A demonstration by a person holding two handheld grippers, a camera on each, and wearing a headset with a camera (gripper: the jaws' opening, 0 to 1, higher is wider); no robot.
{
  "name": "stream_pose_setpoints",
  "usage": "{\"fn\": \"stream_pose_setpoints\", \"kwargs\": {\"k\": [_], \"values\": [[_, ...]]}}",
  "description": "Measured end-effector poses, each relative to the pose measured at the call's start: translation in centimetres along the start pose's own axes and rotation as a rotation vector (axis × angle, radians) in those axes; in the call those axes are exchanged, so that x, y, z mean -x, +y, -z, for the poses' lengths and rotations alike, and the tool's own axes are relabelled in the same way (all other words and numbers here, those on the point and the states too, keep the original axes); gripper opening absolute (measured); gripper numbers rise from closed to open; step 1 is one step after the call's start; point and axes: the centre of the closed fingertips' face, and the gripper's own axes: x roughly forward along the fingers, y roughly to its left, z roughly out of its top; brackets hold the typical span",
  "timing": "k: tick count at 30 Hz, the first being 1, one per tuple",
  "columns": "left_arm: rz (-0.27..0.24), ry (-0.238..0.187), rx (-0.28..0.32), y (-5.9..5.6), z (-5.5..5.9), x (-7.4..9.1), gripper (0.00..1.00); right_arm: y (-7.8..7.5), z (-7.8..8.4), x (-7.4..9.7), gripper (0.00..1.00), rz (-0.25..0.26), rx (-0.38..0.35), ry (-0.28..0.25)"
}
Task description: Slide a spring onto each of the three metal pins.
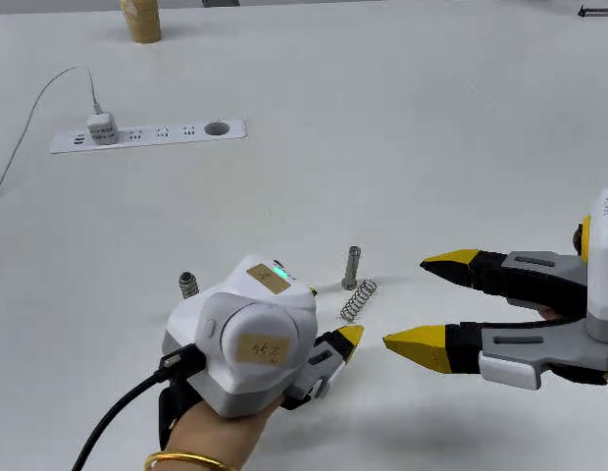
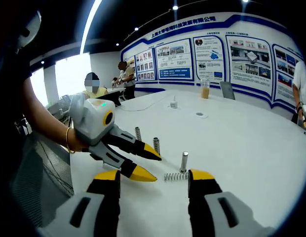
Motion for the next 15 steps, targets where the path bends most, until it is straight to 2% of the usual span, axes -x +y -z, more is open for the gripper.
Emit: {"fn": "stream_pose_setpoints", "kwargs": {"k": [6, 12, 15], "values": [[0.007, 0.007, 0.048, 0.2, 0.2, -1.1, 0.28, -0.1, 0.4, 0.3, 0.56, 0.011, -0.013, 0.0], [0.012, 0.025, 0.064, 0.3, 0.4, -2.0, 0.25, -0.2, 0.9, 0.4, 0.53, 0.023, -0.029, 0.004], [0.018, 0.041, 0.044, 0.1, 0.8, -2.3, 0.22, -0.3, 1.0, 0.5, 0.53, 0.031, -0.04, -0.002]]}}
